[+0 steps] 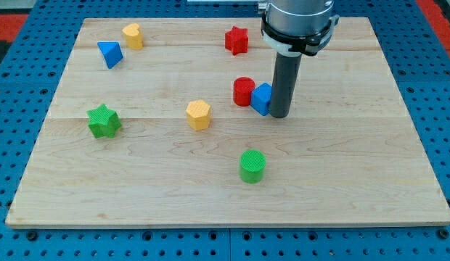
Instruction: Place the blue cube diagonally to red circle
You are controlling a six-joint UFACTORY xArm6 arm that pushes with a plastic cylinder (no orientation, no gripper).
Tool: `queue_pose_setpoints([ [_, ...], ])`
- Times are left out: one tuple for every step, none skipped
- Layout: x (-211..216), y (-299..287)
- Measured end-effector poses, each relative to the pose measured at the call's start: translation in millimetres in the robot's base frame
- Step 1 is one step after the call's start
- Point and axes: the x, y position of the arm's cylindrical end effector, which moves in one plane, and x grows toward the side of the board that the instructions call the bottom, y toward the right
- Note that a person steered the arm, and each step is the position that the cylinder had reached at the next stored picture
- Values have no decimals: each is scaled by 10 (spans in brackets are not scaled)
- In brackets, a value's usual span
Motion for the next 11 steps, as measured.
queue_pose_setpoints([
  [144, 35],
  [309, 33],
  [345, -116],
  [-119, -278],
  [-468, -424],
  [-574, -149],
  [-671, 76],
  [-1025, 304],
  [-1327, 640],
  [-1259, 810],
  [-1242, 810],
])
